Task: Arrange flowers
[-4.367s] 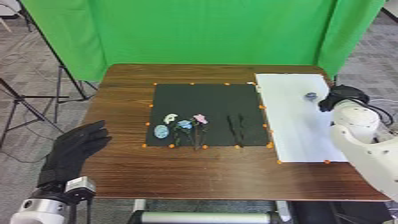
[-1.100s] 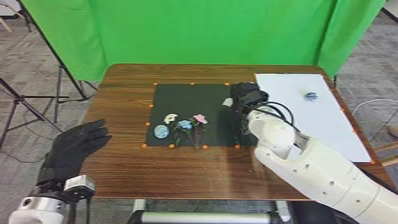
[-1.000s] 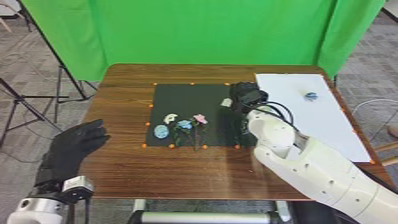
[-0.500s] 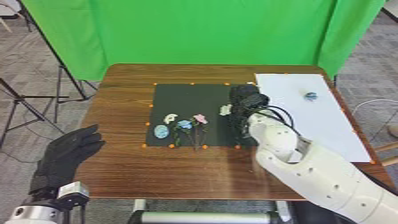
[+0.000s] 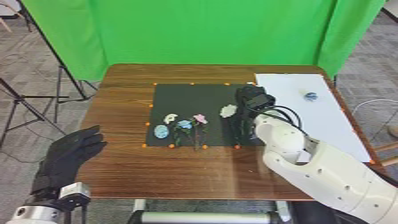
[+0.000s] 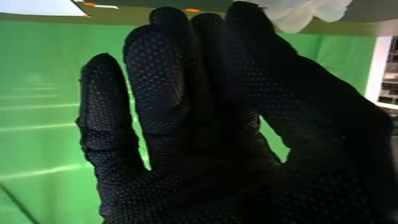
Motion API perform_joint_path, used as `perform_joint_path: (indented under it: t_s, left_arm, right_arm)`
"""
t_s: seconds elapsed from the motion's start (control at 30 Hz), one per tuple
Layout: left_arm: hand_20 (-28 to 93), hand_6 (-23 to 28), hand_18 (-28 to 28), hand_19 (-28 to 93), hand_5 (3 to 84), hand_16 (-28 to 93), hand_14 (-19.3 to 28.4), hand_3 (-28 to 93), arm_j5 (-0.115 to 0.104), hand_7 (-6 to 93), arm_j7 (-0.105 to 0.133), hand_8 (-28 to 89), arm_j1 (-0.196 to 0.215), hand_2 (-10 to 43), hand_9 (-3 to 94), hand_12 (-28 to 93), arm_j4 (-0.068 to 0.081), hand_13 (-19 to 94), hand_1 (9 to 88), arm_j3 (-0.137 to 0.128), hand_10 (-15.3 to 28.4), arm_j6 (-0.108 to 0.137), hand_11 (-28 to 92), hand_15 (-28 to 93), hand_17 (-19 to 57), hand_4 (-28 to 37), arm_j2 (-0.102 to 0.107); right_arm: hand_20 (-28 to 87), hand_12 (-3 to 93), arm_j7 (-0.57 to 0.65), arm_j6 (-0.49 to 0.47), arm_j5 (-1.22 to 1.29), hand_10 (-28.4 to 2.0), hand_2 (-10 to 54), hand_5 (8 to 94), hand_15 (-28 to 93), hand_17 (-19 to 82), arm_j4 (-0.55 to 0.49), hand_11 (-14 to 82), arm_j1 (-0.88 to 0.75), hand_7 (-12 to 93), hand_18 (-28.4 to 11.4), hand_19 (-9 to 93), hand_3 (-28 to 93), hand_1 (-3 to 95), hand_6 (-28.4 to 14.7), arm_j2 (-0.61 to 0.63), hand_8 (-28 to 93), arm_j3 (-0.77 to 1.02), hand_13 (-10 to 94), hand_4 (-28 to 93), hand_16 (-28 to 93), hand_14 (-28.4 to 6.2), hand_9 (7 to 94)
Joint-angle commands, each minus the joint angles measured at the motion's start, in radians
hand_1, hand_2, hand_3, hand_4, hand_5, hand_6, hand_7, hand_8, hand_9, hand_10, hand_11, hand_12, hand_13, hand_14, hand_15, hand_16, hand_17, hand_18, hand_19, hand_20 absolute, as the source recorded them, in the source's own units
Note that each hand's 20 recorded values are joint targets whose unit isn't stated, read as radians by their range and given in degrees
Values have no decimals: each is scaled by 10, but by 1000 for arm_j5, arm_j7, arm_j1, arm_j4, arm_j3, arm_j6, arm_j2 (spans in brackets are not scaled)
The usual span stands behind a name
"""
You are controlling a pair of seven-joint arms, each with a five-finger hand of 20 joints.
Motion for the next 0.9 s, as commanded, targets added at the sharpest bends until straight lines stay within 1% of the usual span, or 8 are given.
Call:
perform_joint_path:
  t_s: [0.03,0.1,0.17,0.43,0.5,0.6,0.77,0.9]
  left_arm:
    - [157,120,227,601,425,-143,269,813,-6,199,-3,-109,0,29,367,101,-5,252,275,22,211,2,391,653,-91,-197,6]
    - [157,120,227,601,425,-143,268,814,2,198,-13,-109,-8,29,367,101,-4,252,275,28,210,-4,390,653,-91,-196,6]
    - [157,120,227,602,425,-143,268,814,2,198,-11,-109,-14,29,367,101,-3,252,275,33,210,-3,390,653,-91,-196,8]
    - [158,120,227,603,425,-143,268,813,4,199,-21,-109,-37,30,367,100,3,252,274,50,211,-10,391,653,-90,-197,2]
    - [158,119,228,604,425,-143,268,814,9,199,-36,-109,-42,30,367,100,2,252,274,41,211,-14,391,653,-90,-196,0]
    - [158,119,228,604,425,-143,268,814,10,200,-30,-110,-51,30,367,100,2,252,274,48,211,-12,391,653,-90,-196,5]
    - [157,120,228,603,425,-143,268,814,24,200,-62,-110,-85,30,367,101,7,252,275,50,211,-32,391,653,-91,-198,-5]
    - [157,120,228,603,426,-143,268,815,24,200,-61,-110,-85,30,366,101,4,252,274,52,211,-30,391,653,-91,-197,-7]
  right_arm:
    - [108,159,-94,-35,-14,-149,-60,594,767,350,58,238,-27,219,-195,932,862,389,-30,45,-146,205,674,-282,175,-69,634]
    - [115,160,-34,-37,8,-155,-51,582,782,348,-26,236,-46,211,-197,932,860,360,-36,150,-142,180,675,-283,169,-68,620]
    - [120,159,-33,-24,23,-166,-42,564,789,341,-14,231,-50,201,-200,932,863,326,-41,188,-137,197,673,-282,169,-68,597]
    - [118,155,0,-155,156,-182,23,512,816,306,99,189,20,174,-207,920,848,223,-58,147,-121,240,629,-269,159,-82,524]
    - [120,151,-6,-164,124,-181,28,496,818,303,124,164,32,171,-209,919,849,216,-58,133,-119,240,625,-269,157,-89,495]
    - [122,153,-6,-164,91,-179,30,487,820,301,150,153,72,171,-211,915,852,213,-58,127,-120,199,624,-268,154,-92,484]
    - [124,153,10,-248,73,-171,28,469,821,294,191,140,67,163,-211,908,860,212,-57,93,-121,234,616,-265,153,-96,465]
    - [127,151,13,-287,53,-168,27,455,821,288,220,123,45,157,-214,903,865,211,-57,77,-118,264,608,-264,152,-100,443]
